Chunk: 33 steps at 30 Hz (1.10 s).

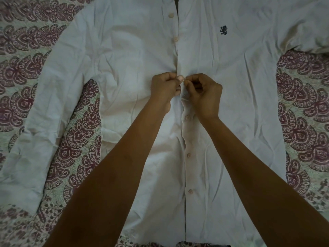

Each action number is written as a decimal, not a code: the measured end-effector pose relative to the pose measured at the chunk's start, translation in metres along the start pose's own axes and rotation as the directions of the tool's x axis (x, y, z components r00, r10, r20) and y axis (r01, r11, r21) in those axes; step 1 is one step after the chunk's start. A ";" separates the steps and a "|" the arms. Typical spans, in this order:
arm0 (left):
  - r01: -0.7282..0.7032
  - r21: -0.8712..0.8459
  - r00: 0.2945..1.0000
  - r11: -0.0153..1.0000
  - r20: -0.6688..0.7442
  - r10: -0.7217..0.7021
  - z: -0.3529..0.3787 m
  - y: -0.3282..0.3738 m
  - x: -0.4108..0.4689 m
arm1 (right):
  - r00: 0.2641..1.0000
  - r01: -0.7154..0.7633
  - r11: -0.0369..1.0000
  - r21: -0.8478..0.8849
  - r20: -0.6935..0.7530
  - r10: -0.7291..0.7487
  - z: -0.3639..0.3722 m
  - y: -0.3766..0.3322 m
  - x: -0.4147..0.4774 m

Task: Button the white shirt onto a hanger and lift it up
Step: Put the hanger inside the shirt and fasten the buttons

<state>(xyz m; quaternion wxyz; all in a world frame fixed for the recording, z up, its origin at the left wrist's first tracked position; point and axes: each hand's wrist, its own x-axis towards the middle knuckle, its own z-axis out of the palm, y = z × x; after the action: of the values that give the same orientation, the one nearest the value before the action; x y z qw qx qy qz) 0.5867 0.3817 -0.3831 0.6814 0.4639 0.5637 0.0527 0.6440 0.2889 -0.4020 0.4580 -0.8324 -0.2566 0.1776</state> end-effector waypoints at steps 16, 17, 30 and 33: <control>-0.583 0.581 0.782 0.567 0.211 0.587 -0.011 -0.013 0.012 | 0.904 -0.422 0.849 0.317 0.219 0.367 -0.011 -0.004 0.014; -0.597 0.627 0.754 0.501 0.223 0.619 -0.010 -0.014 0.012 | 0.883 -0.463 0.824 0.328 0.255 0.395 -0.012 -0.004 0.016; -0.160 0.406 0.984 0.900 -0.004 0.177 -0.017 0.013 0.025 | 0.929 -0.371 0.915 0.162 0.059 0.366 -0.014 -0.006 0.033; -0.188 0.330 0.976 0.925 -0.045 0.215 -0.019 0.024 0.030 | 0.980 -0.198 0.979 0.053 0.033 0.197 -0.010 -0.016 0.037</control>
<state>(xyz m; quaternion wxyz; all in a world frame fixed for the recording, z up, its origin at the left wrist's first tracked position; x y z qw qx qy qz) 0.5924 0.4243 -0.3867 0.5638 0.6223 0.5409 0.0478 0.6752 0.3109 -0.3854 0.4576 -0.8382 -0.1739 0.2405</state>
